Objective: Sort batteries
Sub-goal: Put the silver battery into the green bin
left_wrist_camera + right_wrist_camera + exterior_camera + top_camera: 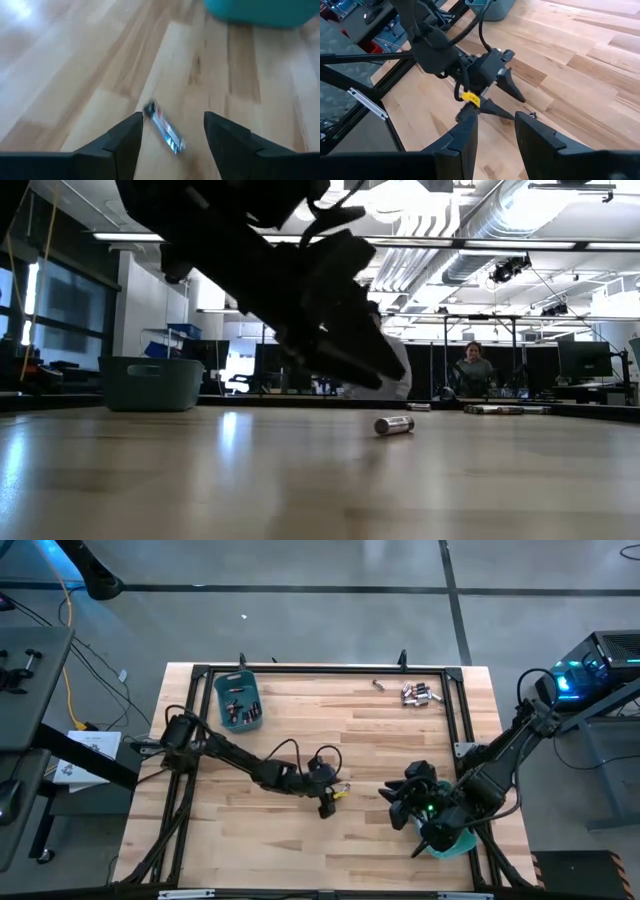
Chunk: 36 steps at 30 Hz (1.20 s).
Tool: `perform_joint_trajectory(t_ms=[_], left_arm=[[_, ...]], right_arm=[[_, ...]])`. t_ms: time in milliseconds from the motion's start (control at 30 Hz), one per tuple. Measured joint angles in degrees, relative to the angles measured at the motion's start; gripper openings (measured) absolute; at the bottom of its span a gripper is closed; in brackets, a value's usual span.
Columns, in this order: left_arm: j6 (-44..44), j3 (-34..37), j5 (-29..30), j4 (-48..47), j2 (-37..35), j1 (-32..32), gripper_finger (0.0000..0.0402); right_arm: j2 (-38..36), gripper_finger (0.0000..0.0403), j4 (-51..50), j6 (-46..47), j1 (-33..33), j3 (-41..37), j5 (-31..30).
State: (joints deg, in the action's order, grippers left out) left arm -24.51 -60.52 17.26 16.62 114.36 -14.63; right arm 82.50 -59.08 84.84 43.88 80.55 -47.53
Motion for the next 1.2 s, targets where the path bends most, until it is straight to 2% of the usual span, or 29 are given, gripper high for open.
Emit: perform_joint_trajectory(t_ms=[200, 367, 567, 700, 833, 900, 1000, 1200], left_arm=[[4.0, -3.8, 5.6, -4.4, 4.3, -0.2, 0.0203], [4.2, -7.4, 2.3, -6.6, 7.6, 0.4, 0.0193], [3.7, -10.2, 1.8, -9.6, 9.4, 0.4, 0.0169], [3.1, -10.5, 0.5, -14.0, 9.2, 0.8, 0.0131], [0.3, -10.6, -4.9, -17.2, 8.7, 1.6, 0.0064], [-1.4, -10.5, -8.7, -18.3, 7.5, 2.0, 0.0031], [-2.3, -10.1, -11.4, -19.7, 4.8, 2.0, 0.0031], [1.0, -10.1, -14.5, -18.8, -6.7, 2.8, 0.0031]], right_arm=[[0.0, 0.0124, 1.1, 0.1, 0.0, 0.0, 0.0], [-0.1, 0.0124, 2.4, 0.1, 0.0, 0.0, 0.1], [-0.1, 0.0124, 3.0, 0.1, 0.0, 0.0, 0.2], [-0.1, 0.0124, 3.1, 0.0, 0.0, 0.0, 0.2], [0.7, 0.0124, 3.3, -1.7, 0.5, 0.0, -3.5], [2.0, 0.0124, 3.5, -3.6, 1.1, -0.1, -6.8], [3.3, 0.0124, 5.5, -3.8, 1.6, -1.8, -7.8], [3.3, 0.0124, 25.1, -6.2, 3.4, -11.9, -7.6]])
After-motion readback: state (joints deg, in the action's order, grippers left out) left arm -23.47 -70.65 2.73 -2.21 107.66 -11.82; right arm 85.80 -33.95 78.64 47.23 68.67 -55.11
